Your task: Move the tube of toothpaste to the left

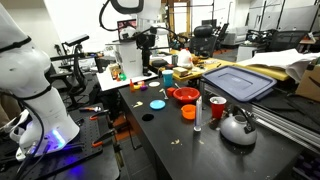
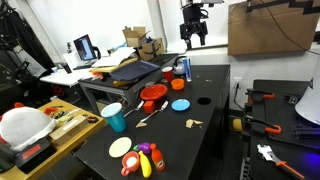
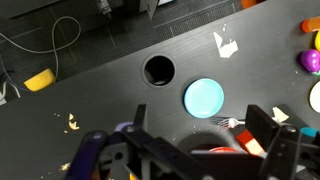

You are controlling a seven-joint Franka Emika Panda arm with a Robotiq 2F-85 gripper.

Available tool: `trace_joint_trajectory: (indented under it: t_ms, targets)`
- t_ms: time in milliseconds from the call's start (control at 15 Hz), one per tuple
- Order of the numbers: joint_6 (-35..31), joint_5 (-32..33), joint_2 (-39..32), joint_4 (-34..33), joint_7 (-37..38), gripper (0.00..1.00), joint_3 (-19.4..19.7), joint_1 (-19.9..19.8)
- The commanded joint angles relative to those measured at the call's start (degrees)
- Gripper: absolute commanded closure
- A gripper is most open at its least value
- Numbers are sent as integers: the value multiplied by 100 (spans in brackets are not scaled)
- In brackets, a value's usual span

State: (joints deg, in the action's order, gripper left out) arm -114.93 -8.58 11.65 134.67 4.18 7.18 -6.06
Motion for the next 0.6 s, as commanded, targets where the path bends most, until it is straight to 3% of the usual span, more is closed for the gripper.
trace_joint_trajectory:
  t_ms: [0, 533]
  targets:
    - [-557, -21, -310, -51, 608, 0, -199, 27]
    - [-1869, 497, -1352, -419, 1347, 0, -237, -19]
